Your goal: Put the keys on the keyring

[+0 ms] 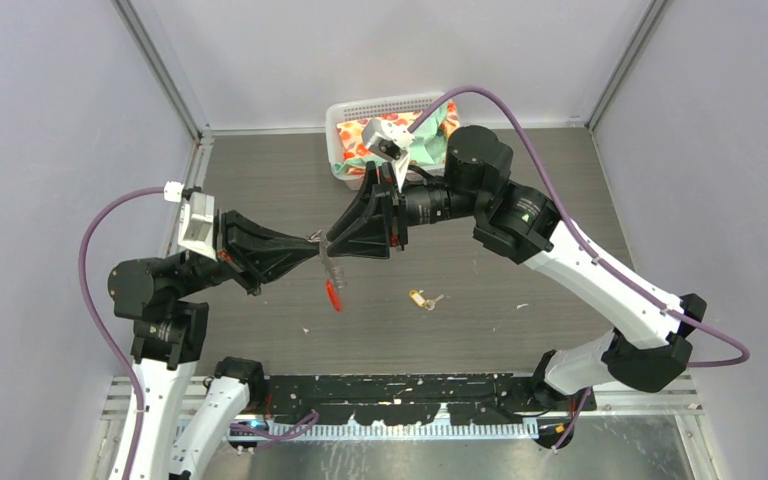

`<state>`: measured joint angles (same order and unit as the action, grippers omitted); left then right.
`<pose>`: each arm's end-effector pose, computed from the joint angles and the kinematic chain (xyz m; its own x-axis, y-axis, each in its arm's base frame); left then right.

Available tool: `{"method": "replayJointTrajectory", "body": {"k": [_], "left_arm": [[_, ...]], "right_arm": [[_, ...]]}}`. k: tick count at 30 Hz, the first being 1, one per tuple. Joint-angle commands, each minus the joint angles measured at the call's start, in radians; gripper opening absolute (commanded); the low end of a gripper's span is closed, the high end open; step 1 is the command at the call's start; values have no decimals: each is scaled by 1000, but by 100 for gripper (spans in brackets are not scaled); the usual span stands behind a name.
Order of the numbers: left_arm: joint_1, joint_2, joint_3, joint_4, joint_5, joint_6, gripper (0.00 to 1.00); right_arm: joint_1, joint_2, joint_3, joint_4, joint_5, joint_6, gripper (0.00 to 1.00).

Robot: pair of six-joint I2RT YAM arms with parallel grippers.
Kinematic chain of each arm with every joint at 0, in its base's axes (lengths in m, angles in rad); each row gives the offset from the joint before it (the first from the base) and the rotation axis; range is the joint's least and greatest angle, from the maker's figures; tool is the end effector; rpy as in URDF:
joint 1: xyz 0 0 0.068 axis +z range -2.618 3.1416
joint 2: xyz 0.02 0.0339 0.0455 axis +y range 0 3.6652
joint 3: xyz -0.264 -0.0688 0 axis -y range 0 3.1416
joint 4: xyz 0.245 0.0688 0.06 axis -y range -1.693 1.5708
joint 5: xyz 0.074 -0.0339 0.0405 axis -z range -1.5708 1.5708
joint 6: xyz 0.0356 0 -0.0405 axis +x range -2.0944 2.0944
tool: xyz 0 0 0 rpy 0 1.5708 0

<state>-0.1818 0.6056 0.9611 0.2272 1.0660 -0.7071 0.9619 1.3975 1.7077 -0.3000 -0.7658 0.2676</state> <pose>0.0808 -0.0465 0.4555 -0.1123 -0.2988 -0.9477 0.9645 0.1965 -0.1763 0.1451 0.2513 0.5065 -0.2555 -0.0332 -0.9662 -0.9541 -0.1529 0.2576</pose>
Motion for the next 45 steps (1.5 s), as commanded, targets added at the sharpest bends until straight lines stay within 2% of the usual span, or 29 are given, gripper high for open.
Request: {"method": "replayJointTrajectory", "body": {"k": [1,10,18,21,27,30,33,39,42,45], "left_arm": [[-2,-3,31,34,-3,-6,0],[-3,-3,33,28,-1,2,0],[-2,3,8,7,-2,38,0],[-2,3,-1,3,3,46,0],[-3,-4,-15,-44,13,105,1],[-2,-24,-19,-128,23,207,12],[-2,-68,-2,-303,2,380,23],[-2,-146,36,-574,-10,750,21],[-2,-152,47,-588,-35,855,20],[-2,-128,61,-535,-47,875,24]], "right_arm": [[-2,9,34,73,-24,29,38],[-1,35,55,83,-45,39,31],[-1,44,38,114,-61,51,13],[-1,37,26,116,-45,46,1],[-1,0,-16,120,17,17,1],[-3,-35,-53,129,42,7,1],[-9,-69,-90,134,59,7,1],[-14,-100,-128,121,38,10,1],[-14,-84,-102,84,-10,10,1],[-14,-70,-87,53,-45,3,1]]}}
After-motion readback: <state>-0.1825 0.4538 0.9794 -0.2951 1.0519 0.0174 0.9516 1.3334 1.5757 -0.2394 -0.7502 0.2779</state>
